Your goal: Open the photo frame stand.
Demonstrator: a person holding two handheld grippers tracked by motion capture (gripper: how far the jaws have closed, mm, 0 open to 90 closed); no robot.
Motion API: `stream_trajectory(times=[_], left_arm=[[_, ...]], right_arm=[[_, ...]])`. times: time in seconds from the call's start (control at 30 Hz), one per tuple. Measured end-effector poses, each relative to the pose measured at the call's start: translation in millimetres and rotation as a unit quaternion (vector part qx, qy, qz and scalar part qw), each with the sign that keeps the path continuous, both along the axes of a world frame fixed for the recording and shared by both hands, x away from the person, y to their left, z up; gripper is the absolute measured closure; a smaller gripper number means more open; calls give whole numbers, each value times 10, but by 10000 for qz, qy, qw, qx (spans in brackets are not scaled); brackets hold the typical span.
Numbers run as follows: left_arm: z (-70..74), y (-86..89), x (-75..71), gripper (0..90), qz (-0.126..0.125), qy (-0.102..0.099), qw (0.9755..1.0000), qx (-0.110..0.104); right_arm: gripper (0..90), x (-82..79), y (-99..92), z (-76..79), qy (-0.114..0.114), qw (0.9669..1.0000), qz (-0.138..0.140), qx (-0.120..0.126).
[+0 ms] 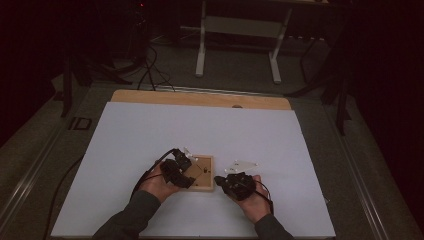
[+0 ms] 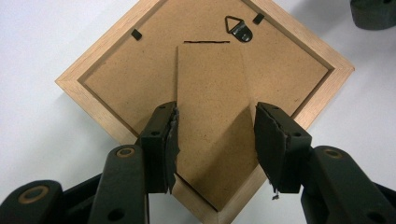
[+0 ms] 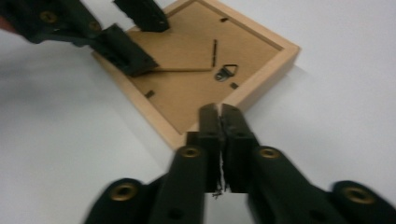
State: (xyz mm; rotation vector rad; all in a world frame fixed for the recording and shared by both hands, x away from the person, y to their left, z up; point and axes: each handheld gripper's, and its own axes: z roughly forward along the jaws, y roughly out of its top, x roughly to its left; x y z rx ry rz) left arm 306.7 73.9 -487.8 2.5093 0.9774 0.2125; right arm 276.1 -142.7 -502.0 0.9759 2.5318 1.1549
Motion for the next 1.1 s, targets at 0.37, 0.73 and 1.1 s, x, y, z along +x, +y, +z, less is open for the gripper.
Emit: stream_trajectory(times=[0.37,0.73,1.1], left_arm=[[33,-35,42,515,3,174,9997,142],[93,-108,137,515,4,535,9977,427],[5,2,-8,498,37,83,9999,57]], right_arm=[[898,-45,148,-80,3,9994,314,-109],[899,-39,144,-79,59,9994,324,-103],[899,-34,141,-83,53,9995,314,-80]])
